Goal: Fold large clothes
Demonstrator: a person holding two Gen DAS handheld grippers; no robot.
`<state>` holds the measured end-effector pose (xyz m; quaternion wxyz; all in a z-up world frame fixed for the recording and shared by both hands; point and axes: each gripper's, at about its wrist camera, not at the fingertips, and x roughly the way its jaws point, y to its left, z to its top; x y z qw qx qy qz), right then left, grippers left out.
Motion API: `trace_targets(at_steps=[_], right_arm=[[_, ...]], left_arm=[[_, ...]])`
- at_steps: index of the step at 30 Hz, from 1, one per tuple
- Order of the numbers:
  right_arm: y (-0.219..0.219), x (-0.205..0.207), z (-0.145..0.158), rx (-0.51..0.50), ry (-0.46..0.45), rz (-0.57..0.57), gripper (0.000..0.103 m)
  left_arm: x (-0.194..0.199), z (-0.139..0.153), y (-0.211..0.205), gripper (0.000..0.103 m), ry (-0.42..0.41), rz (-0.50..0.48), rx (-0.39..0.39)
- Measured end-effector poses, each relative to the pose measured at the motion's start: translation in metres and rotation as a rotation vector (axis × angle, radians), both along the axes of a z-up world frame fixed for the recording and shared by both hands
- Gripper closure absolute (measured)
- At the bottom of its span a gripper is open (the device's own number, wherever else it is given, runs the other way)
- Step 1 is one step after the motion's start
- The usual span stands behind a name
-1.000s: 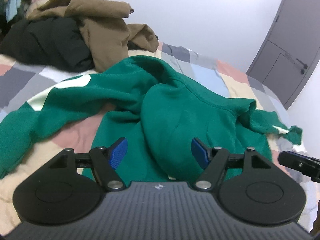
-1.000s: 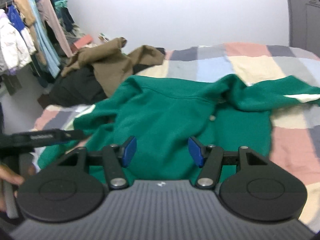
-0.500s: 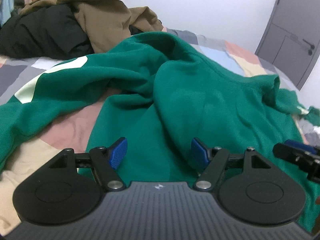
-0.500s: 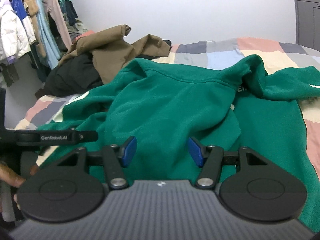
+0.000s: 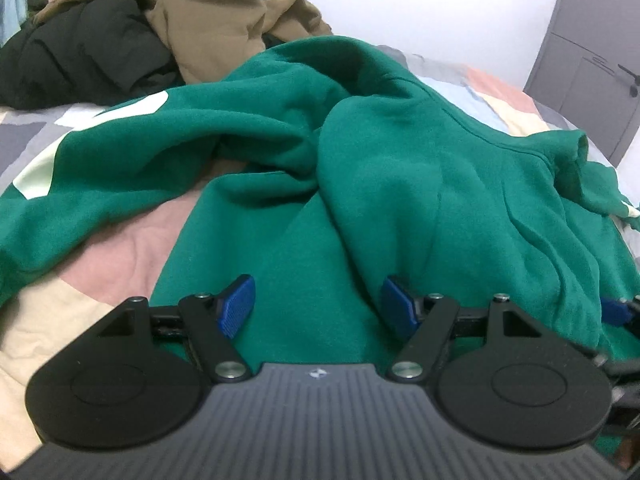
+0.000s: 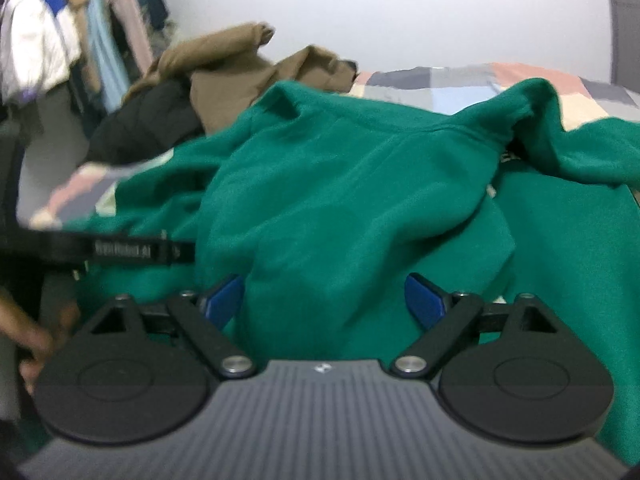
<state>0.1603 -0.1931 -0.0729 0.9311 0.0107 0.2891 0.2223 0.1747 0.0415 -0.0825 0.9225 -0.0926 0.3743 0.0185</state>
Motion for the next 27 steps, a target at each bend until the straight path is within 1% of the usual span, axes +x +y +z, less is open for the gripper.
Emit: trace_targets(at_steps=[6,11,13,15,16,17,18,21,23,25,27], right_arm=[[0.018,0.008,-0.022,-0.098,-0.006,0.030,0.012],[0.034,0.008,-0.036,-0.220,-0.065,0.058,0.012],[0.035,0.012,-0.032,-0.238,-0.064,0.052,0.022],[0.031,0.021,-0.026,-0.226,-0.053,0.031,0.047],[0.030,0.028,-0.021,-0.226,-0.047,0.021,0.053],[0.028,0.035,-0.015,-0.227,-0.040,0.007,0.061],[0.026,0.042,-0.010,-0.227,-0.036,-0.006,0.065],[0.020,0.078,0.019,-0.242,-0.044,-0.057,0.069],[0.015,0.113,0.045,-0.268,-0.051,-0.110,0.070],[0.008,0.151,0.072,-0.264,-0.039,-0.175,0.071],[0.005,0.189,0.099,-0.271,-0.064,-0.215,0.071]], left_arm=[[-0.001,0.000,0.007,0.028,-0.005,0.024,-0.025],[-0.006,0.004,0.012,0.028,-0.013,0.036,-0.067],[-0.010,0.006,0.014,0.028,-0.020,0.035,-0.075],[-0.015,0.008,0.015,0.028,-0.034,0.035,-0.081],[-0.018,0.009,0.017,0.028,-0.044,0.034,-0.085],[-0.020,0.009,0.019,0.028,-0.056,0.035,-0.091],[-0.020,0.009,0.021,0.028,-0.066,0.035,-0.102],[-0.015,0.005,0.026,0.028,-0.065,0.026,-0.129],[-0.010,0.005,0.028,0.028,-0.071,0.022,-0.148],[-0.006,0.006,0.028,0.028,-0.096,0.005,-0.154],[-0.001,0.006,0.026,0.028,-0.127,-0.019,-0.150]])
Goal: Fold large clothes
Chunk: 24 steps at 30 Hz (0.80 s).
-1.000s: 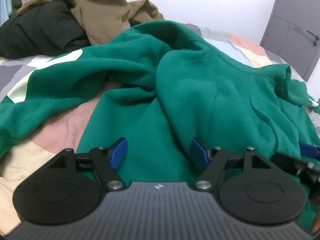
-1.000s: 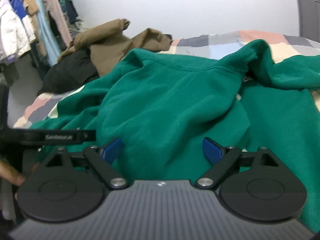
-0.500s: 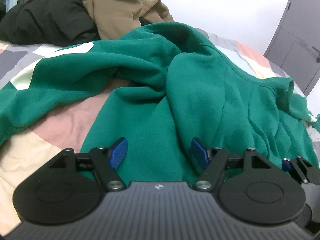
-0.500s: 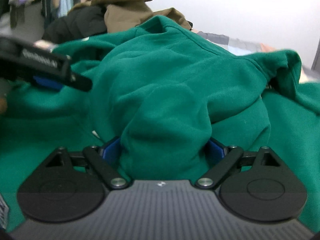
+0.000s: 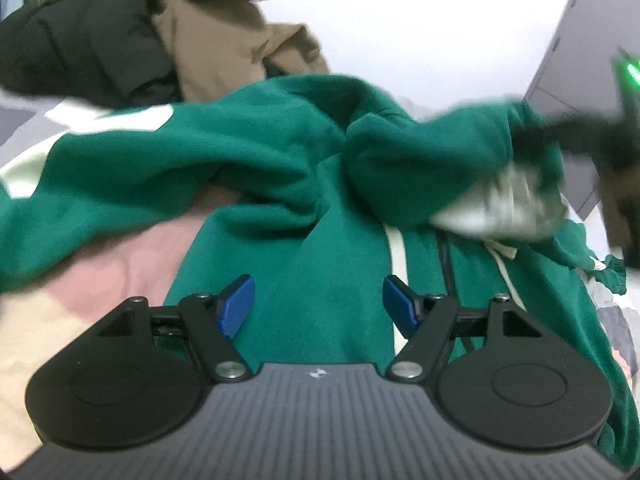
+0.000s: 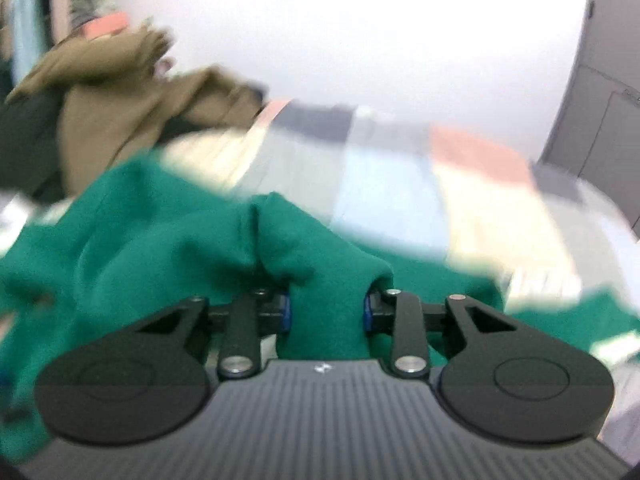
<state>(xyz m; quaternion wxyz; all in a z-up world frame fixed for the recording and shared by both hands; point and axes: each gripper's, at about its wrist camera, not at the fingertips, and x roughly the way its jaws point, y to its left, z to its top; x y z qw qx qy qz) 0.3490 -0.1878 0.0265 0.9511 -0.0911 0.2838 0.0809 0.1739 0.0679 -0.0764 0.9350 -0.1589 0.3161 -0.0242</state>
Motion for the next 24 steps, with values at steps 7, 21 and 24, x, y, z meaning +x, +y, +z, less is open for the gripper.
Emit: trace_targets(at_steps=[7,21,24], right_arm=[[-0.004,0.128,0.074,-0.018,-0.184,-0.164,0.071],[-0.031,0.262,-0.002,0.050,-0.152,-0.240,0.051],[-0.050,0.239,-0.006,0.147,-0.200,-0.219,0.022]], left_arm=[[0.028,-0.022,0.007,0.028,-0.016,-0.057,-0.114],[0.057,-0.050,0.010,0.028,-0.079,-0.050,-0.139],[0.052,-0.050,0.012,0.028,-0.089,-0.036,-0.166]])
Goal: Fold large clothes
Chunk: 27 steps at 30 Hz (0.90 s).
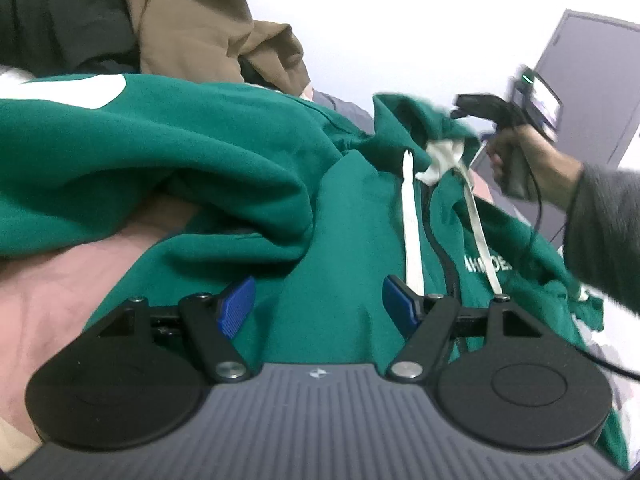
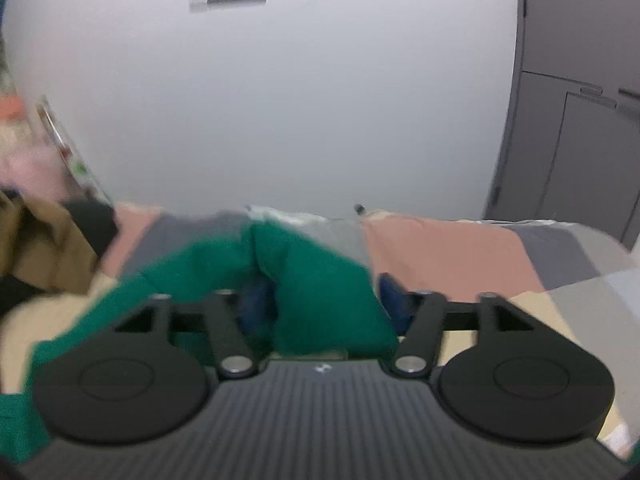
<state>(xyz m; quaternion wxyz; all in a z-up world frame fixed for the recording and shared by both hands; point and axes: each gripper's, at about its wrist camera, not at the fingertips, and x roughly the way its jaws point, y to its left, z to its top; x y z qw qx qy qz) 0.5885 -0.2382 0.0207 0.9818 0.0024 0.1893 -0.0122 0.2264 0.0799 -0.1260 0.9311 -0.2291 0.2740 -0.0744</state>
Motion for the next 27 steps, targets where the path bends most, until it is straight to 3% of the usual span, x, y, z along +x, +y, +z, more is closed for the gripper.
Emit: trace_targets(at_steps=[2,5,11,16,19,23,27], right_arm=[[-0.019,-0.016,0.004,0.046,-0.041,-0.022,0.019],[-0.052,-0.050,0.008,0.154,-0.029,-0.043,0.019],[-0.110,-0.173,0.005,0.295,0.005,-0.099,0.019],[-0.141,-0.276,-0.014,0.270,0.042,-0.103,0.019],[-0.163,-0.329,-0.031,0.305,0.050,-0.138,0.019],[-0.187,-0.366,-0.061,0.399,0.076,-0.190,0.019],[-0.210,-0.387,-0.063,0.466,0.064,-0.221,0.020]], left_arm=[[-0.002,0.002,0.001,0.028,-0.001,-0.002,-0.012],[-0.005,0.007,0.001,0.028,-0.011,0.003,0.005],[-0.026,0.021,0.003,0.028,-0.027,0.017,0.015],[-0.046,0.037,-0.001,0.028,-0.042,0.017,0.050],[-0.061,0.046,-0.005,0.028,-0.043,0.020,0.074],[-0.081,0.052,0.004,0.028,-0.021,0.056,0.067],[-0.092,0.056,0.021,0.028,0.007,0.145,0.091]])
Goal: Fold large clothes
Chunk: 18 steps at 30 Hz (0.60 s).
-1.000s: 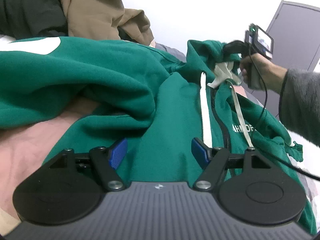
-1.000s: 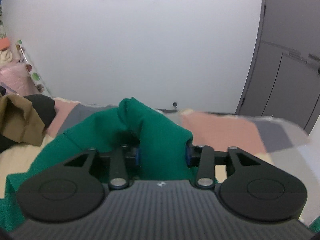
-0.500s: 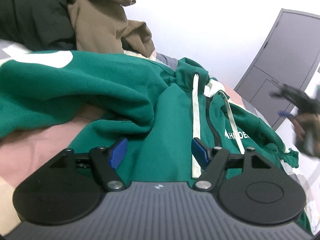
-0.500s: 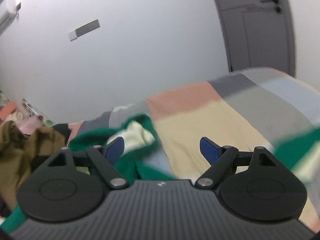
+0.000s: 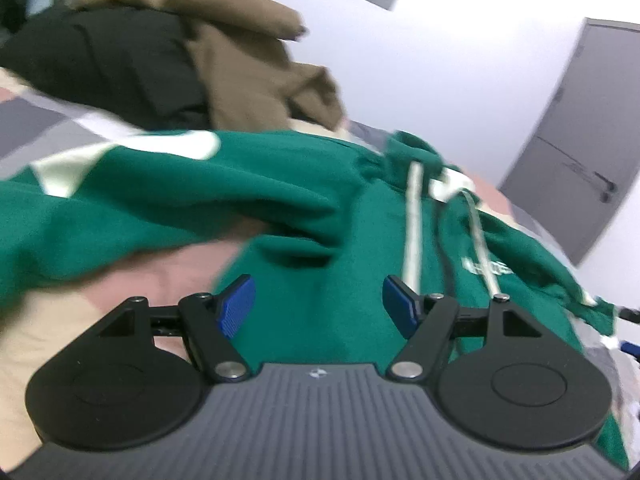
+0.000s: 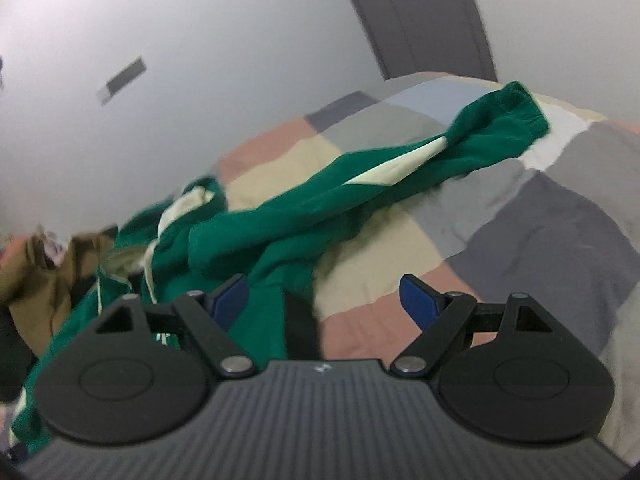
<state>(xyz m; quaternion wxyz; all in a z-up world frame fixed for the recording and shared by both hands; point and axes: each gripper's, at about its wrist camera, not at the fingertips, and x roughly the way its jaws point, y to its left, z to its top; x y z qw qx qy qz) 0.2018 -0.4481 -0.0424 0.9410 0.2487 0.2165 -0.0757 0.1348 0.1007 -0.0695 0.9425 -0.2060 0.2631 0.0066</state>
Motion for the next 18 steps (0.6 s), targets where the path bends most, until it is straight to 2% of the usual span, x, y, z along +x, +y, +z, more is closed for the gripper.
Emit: trace_targets(at_steps=[4,8,11,15,17,18], right_arm=[[-0.025,0.000,-0.005,0.037,0.024,-0.028,0.020],[-0.058,0.005,-0.015,0.021,0.038,-0.060,0.020],[-0.087,0.014,-0.026,-0.006,0.046,-0.088,0.020],[-0.129,0.032,-0.049,0.064,0.037,-0.151,0.020],[-0.149,0.046,-0.059,0.095,0.020,-0.172,0.020],[-0.156,0.055,-0.063,0.094,0.018,-0.179,0.024]], left_arm=[[0.002,-0.001,0.025,0.028,0.048,0.101,0.033],[0.019,-0.010,0.049,0.028,0.129,0.174,0.068],[0.036,-0.020,0.062,0.028,0.187,0.224,0.134],[0.056,-0.029,0.084,0.028,0.194,0.264,0.227],[0.073,-0.033,0.090,0.028,0.211,0.280,0.311],[0.081,-0.037,0.096,0.028,0.224,0.302,0.355]])
